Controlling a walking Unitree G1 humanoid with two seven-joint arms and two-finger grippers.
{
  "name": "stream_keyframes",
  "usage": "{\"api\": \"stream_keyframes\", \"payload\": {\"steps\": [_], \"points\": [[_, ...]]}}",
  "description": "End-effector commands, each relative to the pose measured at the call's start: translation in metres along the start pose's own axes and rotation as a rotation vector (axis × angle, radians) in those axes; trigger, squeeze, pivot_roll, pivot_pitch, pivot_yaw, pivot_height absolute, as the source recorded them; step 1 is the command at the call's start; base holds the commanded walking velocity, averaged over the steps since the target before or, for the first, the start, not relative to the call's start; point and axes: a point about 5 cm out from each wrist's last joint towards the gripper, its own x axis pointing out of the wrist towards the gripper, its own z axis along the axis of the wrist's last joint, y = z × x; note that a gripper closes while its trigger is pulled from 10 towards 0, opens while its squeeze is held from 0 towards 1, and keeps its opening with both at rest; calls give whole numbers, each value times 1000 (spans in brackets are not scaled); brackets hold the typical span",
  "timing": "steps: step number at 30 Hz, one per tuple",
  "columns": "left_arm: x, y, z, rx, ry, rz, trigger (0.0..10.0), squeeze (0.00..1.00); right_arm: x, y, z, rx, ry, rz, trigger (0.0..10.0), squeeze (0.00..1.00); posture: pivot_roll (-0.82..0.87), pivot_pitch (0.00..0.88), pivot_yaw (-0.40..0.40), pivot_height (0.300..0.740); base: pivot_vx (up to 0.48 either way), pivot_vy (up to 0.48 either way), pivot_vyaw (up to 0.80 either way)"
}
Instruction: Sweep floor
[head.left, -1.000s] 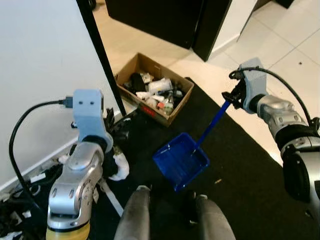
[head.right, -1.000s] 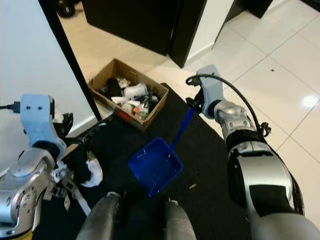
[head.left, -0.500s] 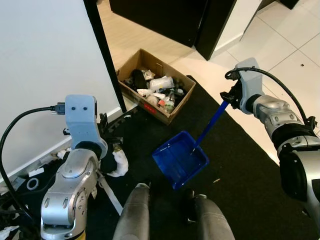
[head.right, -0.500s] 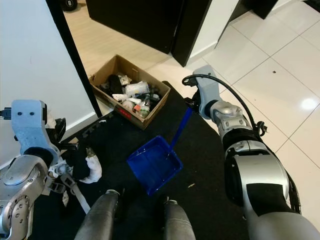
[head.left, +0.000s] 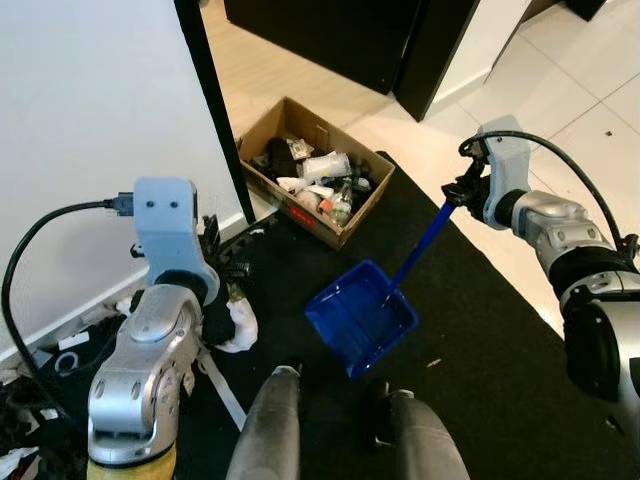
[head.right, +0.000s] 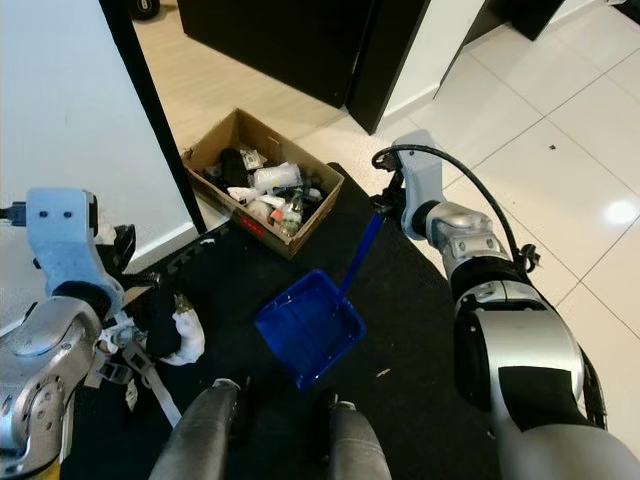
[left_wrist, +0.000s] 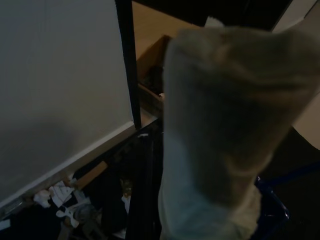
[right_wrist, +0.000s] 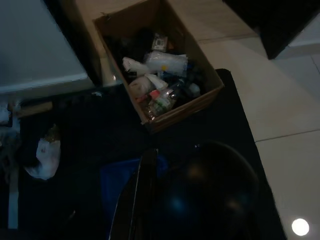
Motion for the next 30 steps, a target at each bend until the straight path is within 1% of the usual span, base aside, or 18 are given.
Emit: {"api": "stream_keyframes", "payload": {"steps": [1, 2, 5, 6, 10, 11, 12, 14, 15, 16, 18, 20, 22, 25, 27, 30], "points": [[3, 0, -2, 21, -5, 13, 10000, 0, -4, -10, 2, 92, -47, -66, 0, 0, 176, 228, -66, 740, 0, 0, 0], [7, 1, 0, 22, -14, 9, 10000, 0, -5, -12, 8, 124, -82, -99, 10000, 0, 166, 216, -60, 740, 0, 0, 0], [13, 5, 4, 33, -27, 0, 10000, 0, -6, -16, 18, 164, -156, -156, 10000, 0, 153, 197, -49, 740, 0, 0, 0], [19, 9, 5, 32, -15, -10, 10000, 0, -5, -14, 18, 176, -177, -182, 10000, 0, 136, 167, -28, 740, 0, 0, 0], [23, 13, 4, 37, -4, -16, 10000, 0, -5, -11, 14, 167, -195, -211, 10000, 0, 129, 150, -13, 740, 0, 0, 0], [25, 16, 3, 28, 0, -12, 10000, 0, -5, -9, 12, 168, -206, -217, 10000, 0, 118, 131, -1, 740, 0, 0, 0], [25, 16, 3, 28, 0, -12, 10000, 0, -5, -9, 12, 168, -206, -217, 10000, 0, 118, 131, -1, 740, 0, 0, 0], [28, 25, 0, -3, -2, -4, 10000, 0, -4, 2, 6, 197, -232, -203, 10000, 0, 112, 119, 5, 740, 0, 0, 0], [28, 30, -4, -5, -2, 4, 10000, 0, -4, 10, 3, 209, -240, -192, 10000, 0, 101, 106, 12, 740, 0, 0, 0], [28, 30, -4, -5, -2, 4, 10000, 0, -4, 10, 3, 209, -240, -192, 10000, 0, 101, 106, 12, 740, 0, 0, 0], [29, 41, -12, -22, -12, 24, 10000, 0, -2, 23, -7, 242, -236, -190, 10000, 0, 97, 84, 19, 740, 0, 0, 0], [27, 46, -21, -14, -30, 23, 10000, 0, 0, 31, -16, 263, -220, -198, 10000, 0, 97, 75, 20, 740, 0, 0, 0], [26, 47, -24, -4, -37, 19, 10000, 0, 1, 34, -18, 273, -214, -201, 10000, 0, 97, 75, 20, 740, 0, 0, 0], [23, 42, -31, -56, -27, -48, 10000, 0, 3, 42, -19, 286, -208, -204, 10000, 0, 100, 64, 23, 740, 0, 0, 0], [21, 35, -29, -62, -36, -88, 10000, 0, 4, 46, -15, 288, -224, -200, 10000, 0, 103, 57, 27, 740, 0, 0, 0], [21, 31, -27, -35, -21, -80, 10000, 0, 3, 50, -8, 290, -250, -203, 10000, 0, 100, 53, 33, 740, 0, 0, 0]]}}
